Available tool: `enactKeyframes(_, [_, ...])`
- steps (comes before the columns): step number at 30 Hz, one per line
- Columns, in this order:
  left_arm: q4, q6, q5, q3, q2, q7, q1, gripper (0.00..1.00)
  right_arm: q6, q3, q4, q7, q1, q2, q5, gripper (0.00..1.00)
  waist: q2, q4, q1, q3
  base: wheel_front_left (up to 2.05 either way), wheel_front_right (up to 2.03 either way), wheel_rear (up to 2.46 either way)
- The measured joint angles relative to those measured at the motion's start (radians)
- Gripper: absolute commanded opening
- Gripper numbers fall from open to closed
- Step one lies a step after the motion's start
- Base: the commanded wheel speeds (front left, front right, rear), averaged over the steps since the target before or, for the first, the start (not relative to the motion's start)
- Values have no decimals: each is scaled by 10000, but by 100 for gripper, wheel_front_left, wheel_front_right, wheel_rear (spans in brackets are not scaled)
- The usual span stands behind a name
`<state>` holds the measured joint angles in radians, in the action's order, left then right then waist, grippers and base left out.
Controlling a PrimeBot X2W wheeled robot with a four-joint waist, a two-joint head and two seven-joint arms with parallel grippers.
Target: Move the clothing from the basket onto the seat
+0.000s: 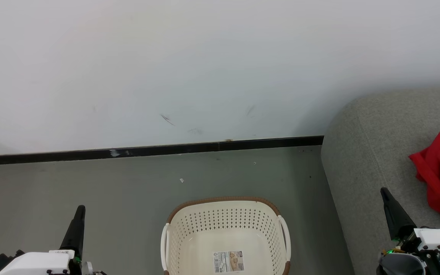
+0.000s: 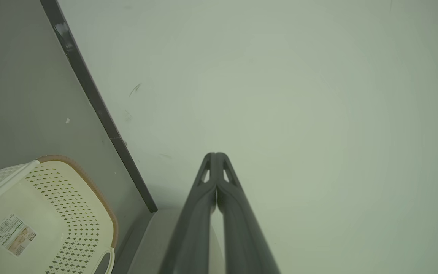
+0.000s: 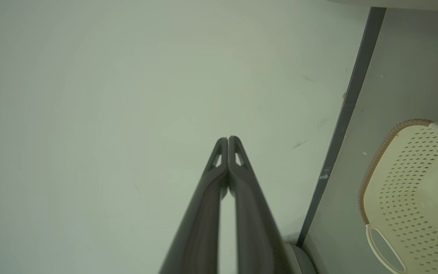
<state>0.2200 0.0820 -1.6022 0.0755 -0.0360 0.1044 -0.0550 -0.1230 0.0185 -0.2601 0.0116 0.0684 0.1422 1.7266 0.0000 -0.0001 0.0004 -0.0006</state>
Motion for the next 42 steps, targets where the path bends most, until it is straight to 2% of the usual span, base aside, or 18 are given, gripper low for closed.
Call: enactKeyframes(42, [77, 12, 0, 27, 2, 2, -1, 0, 0, 2, -19, 0, 1, 8, 0, 0, 0, 0, -1, -1, 0, 0, 0])
